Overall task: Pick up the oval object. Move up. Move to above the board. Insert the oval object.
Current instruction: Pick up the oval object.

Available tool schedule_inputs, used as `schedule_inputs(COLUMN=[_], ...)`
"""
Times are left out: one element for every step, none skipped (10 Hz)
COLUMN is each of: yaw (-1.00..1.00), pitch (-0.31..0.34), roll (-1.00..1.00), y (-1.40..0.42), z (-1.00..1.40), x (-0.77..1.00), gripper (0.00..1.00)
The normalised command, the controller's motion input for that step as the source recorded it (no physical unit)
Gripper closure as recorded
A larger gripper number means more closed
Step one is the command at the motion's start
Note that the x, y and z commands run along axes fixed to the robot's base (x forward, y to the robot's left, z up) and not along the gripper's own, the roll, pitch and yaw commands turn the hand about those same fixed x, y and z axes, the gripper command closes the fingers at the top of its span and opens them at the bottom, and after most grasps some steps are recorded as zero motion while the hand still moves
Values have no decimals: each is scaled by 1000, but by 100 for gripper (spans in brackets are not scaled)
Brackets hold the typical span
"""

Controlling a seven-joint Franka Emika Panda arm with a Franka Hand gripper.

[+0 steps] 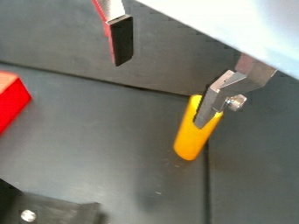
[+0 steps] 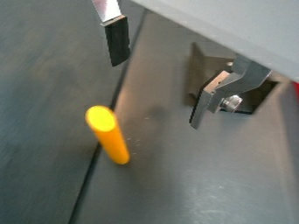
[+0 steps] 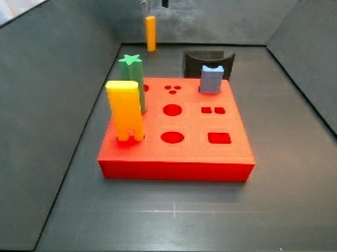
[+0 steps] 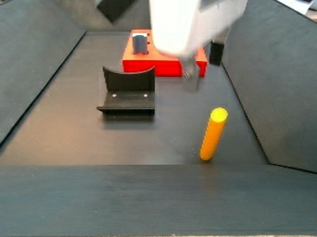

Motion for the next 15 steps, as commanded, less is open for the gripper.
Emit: schedule_inputs(yaw=[323, 540, 637, 229, -43, -186, -86, 0, 77, 160, 86, 0, 0, -6, -46], pitch=[-26, -69, -89, -49, -44, -31, -20, -19, -34, -140, -110, -80, -73, -134, -234], roll=[-143, -183, -187, -166, -147, -141, -119, -43, 0, -70, -69, -89, -106, -193, -266], y=[517, 591, 463, 237, 74, 60, 86, 120, 126, 146, 71, 14, 0, 0, 6], z=[-97, -123, -174, -254, -340, -394, -383, -369, -363, -403, -360, -300, -291, -217, -123], x=[0, -189, -166, -17, -49, -43, 0, 0, 0, -23, -17, -3, 0, 0, -49], gripper=[0, 0, 0, 0, 0, 0, 0, 0, 0, 0, 0, 0, 0, 0, 0])
